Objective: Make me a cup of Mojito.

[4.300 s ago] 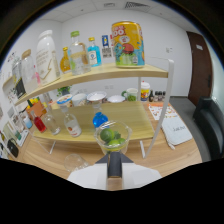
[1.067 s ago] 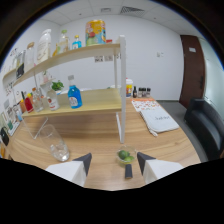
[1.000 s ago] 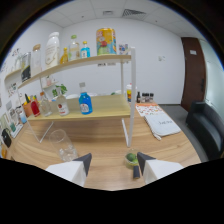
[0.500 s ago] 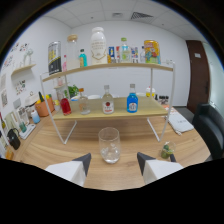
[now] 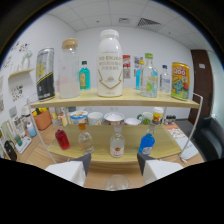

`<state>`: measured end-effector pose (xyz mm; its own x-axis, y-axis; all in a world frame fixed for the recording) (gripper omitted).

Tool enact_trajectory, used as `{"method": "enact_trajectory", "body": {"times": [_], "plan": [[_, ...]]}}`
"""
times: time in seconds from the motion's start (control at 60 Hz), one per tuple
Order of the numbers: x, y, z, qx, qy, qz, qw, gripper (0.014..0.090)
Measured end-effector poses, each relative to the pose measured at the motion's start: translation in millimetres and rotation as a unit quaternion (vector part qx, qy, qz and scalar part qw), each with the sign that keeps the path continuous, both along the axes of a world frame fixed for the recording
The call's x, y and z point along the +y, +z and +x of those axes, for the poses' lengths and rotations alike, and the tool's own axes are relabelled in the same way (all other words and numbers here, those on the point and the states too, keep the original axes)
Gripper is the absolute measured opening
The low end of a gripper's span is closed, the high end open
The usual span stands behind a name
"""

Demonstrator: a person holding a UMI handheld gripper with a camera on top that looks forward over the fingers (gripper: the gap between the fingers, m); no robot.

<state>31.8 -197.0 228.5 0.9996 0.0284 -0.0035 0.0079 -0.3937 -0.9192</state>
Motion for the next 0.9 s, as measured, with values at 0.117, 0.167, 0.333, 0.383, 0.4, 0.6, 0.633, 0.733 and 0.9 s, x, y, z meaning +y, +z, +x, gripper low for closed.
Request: {"method": "enact_trajectory", "body": {"times": [0.117,0.167,0.333,0.383,0.4,0.6,0.633,0.733,0.9], "plan": [[34.9,-7.6,2.9,-0.003,-0.005,-0.008,1.000,0.0854],[47.1,-12.7,4.6,-0.007,-0.007,-0.011,1.000,0.0821],[73.2,-32.4,6.0,-0.016,-0.009,-0.024,1.000,0.0693],[77.4,-39.2,6.5,-0.018,-0.009,-0.032,0.999,0.0618],[78.2,-40.6,6.4,-0.018,-0.010,-0.033,0.999,0.0586],[84.7,-47.9,11.0,0.006,-0.029,-0.039,0.999,0.0358],[84.5,-48.0,11.5,0.008,-0.032,-0.041,0.999,0.0358],[82.0,-46.6,11.4,0.016,-0.033,-0.045,0.998,0.0351],[60.9,-20.3,16.0,0.021,-0.033,-0.024,0.999,0.0344]]}}
